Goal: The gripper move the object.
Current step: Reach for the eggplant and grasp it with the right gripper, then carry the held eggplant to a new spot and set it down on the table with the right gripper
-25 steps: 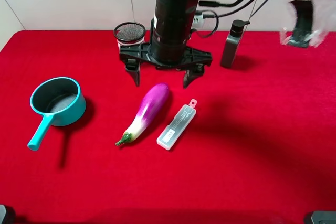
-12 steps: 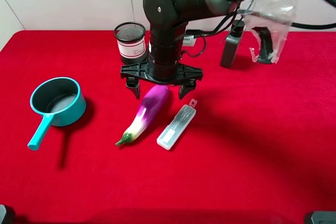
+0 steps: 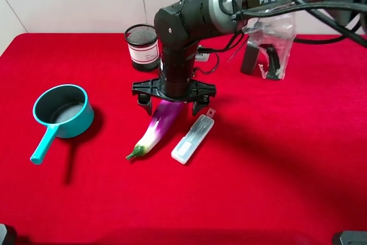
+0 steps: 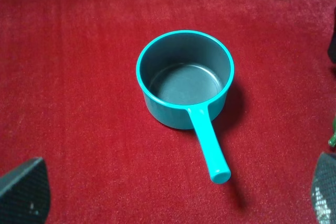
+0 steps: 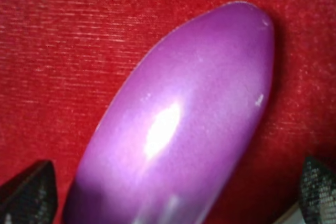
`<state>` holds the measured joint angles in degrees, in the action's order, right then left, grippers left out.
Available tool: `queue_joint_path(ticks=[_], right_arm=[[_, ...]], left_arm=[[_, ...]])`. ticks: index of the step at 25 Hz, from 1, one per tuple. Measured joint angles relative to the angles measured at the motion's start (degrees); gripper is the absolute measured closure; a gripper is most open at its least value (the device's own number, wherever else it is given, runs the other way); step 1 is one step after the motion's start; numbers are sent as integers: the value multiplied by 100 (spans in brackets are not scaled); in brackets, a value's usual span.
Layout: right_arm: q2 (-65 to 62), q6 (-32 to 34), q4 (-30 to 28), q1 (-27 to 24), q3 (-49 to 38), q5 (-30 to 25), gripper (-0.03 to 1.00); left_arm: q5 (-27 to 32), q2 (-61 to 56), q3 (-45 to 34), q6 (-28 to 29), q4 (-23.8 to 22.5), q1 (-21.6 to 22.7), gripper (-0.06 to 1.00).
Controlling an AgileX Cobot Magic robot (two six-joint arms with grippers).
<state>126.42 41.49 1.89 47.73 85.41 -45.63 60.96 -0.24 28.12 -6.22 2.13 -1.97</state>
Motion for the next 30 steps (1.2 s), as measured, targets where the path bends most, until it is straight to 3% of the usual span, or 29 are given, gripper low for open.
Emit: queue_joint_path(ticks=[15, 17, 20, 21, 30], right_arm=[[262, -36, 191, 0, 29, 186, 28], [266, -36, 222, 0, 29, 182, 34], [281, -36, 253, 0, 29, 166, 56], [288, -36, 254, 0, 29, 156, 59], [288, -36, 259, 0, 29, 156, 59]], left_arm=[[0, 0, 0, 0, 0, 0, -4], [0, 0, 0, 0, 0, 0, -4], [0, 0, 0, 0, 0, 0, -4], [0, 0, 0, 0, 0, 0, -4], [0, 0, 0, 0, 0, 0, -4]])
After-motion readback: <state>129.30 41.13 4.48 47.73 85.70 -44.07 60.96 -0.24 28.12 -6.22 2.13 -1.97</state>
